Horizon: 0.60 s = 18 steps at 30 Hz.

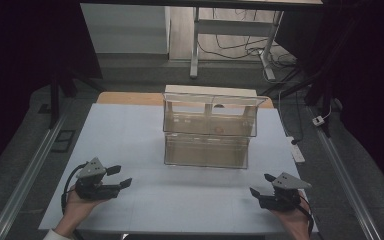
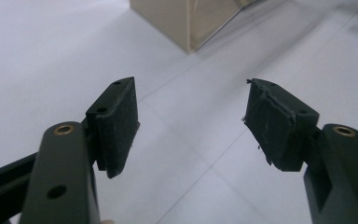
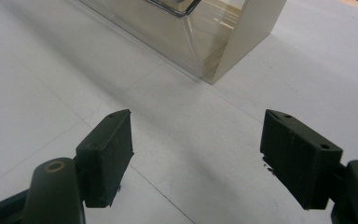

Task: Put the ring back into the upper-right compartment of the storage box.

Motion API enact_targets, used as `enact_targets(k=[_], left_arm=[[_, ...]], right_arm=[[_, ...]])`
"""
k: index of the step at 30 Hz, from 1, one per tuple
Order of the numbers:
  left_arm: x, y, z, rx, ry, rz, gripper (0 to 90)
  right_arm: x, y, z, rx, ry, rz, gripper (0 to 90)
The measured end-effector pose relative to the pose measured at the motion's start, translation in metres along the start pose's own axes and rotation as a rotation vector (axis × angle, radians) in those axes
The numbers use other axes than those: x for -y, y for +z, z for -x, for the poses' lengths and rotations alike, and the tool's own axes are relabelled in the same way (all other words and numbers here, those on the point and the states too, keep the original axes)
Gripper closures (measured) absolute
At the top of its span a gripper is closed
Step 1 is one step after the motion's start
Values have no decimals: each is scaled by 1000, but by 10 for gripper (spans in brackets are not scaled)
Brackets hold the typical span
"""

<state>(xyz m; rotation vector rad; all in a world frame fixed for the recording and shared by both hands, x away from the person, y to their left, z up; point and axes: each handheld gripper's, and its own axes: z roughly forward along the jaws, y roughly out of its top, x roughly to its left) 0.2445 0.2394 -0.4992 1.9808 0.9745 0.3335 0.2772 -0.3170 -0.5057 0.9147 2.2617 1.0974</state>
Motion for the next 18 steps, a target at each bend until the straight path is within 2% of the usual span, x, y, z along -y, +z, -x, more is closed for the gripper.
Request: enact_targets(k=[5, 11, 18], left_arm=[[4, 0, -2, -9, -4, -1, 340], [9, 5, -3, -9, 2, -30, 338], [10, 8, -3, -10, 1, -41, 335]], right_arm=[[0, -1, 0, -6, -12, 16, 254], [-1, -3, -1, 1, -24, 28, 257], [-2, -4, -1, -2, -23, 40, 258]])
